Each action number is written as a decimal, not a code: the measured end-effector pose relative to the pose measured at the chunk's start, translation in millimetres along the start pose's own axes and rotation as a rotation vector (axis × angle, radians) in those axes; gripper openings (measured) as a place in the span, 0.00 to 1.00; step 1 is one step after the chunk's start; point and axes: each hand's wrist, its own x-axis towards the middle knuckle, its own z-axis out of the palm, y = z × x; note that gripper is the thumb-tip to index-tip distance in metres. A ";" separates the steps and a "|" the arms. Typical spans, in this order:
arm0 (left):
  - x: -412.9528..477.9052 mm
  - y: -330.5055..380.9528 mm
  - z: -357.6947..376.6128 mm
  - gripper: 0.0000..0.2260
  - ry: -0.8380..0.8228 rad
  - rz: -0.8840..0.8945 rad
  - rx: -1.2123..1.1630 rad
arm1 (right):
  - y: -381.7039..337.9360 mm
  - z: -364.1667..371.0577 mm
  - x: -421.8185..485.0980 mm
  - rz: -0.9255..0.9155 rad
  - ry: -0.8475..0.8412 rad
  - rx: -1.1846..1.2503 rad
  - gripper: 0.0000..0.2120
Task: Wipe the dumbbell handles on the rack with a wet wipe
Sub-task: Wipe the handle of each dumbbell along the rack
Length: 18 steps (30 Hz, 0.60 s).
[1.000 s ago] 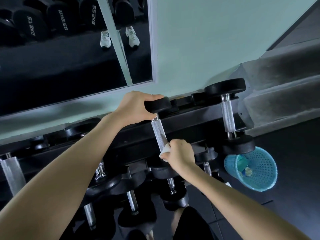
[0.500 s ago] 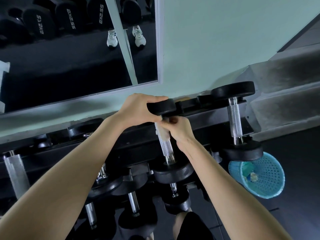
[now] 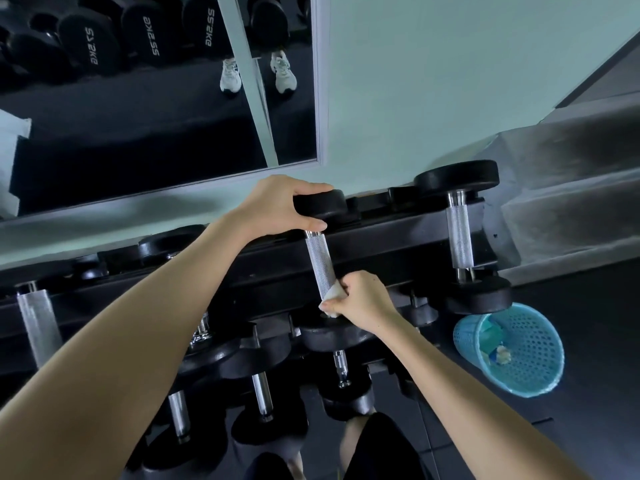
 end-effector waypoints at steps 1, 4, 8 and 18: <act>-0.7 0.9 1.1 0.29 0.010 -0.001 -0.004 | -0.4 -1.0 -1.1 -0.006 0.009 -0.033 0.14; -5.5 3.6 6.1 0.29 0.035 -0.009 0.008 | 2.2 -8.5 -9.5 -0.015 0.010 0.074 0.14; -22.0 -0.6 6.6 0.25 0.077 -0.048 0.023 | -3.8 -35.2 -32.6 -0.056 0.065 0.545 0.05; -121.0 -55.1 -37.4 0.14 0.576 -0.176 0.112 | -67.5 -5.6 -40.6 -0.169 -0.251 0.715 0.12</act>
